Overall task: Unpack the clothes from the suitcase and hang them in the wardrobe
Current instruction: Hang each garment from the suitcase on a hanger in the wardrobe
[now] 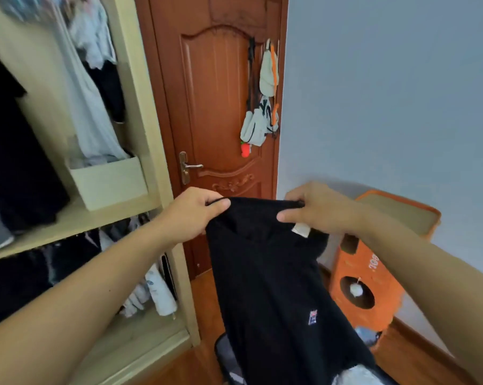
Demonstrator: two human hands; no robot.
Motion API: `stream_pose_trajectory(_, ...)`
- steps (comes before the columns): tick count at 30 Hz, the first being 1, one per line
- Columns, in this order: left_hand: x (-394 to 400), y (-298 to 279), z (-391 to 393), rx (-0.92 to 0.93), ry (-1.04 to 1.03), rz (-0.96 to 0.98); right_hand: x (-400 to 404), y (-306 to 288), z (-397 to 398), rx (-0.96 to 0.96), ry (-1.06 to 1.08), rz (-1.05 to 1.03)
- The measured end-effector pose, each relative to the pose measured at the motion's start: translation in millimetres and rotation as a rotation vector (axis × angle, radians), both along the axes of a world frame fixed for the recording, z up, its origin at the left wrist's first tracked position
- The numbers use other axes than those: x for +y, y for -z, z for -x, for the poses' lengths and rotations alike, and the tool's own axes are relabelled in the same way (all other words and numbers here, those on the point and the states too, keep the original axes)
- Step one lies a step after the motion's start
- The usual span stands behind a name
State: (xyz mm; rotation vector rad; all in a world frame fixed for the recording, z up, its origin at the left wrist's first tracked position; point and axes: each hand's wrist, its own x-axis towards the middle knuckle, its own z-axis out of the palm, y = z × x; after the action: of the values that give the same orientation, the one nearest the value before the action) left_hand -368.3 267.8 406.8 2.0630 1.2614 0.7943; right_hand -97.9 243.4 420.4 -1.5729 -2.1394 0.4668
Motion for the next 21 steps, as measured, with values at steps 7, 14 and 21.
stream_pose_trajectory(7, 14.0, -62.9, 103.2, -0.3, -0.432, 0.025, 40.3, -20.8, 48.6, 0.072, -0.063, -0.04)
stream_pose_trajectory(14, 55.7, -103.8, 230.9, -0.157, -0.456, 0.066, 93.3, -71.4, 193.6, 0.206, -0.352, -0.051)
stream_pose_trajectory(21, 109.5, -193.2, 387.5, 0.666, -0.625, -0.372, 213.0, -160.4, 369.6, -0.133, -0.29, -0.068)
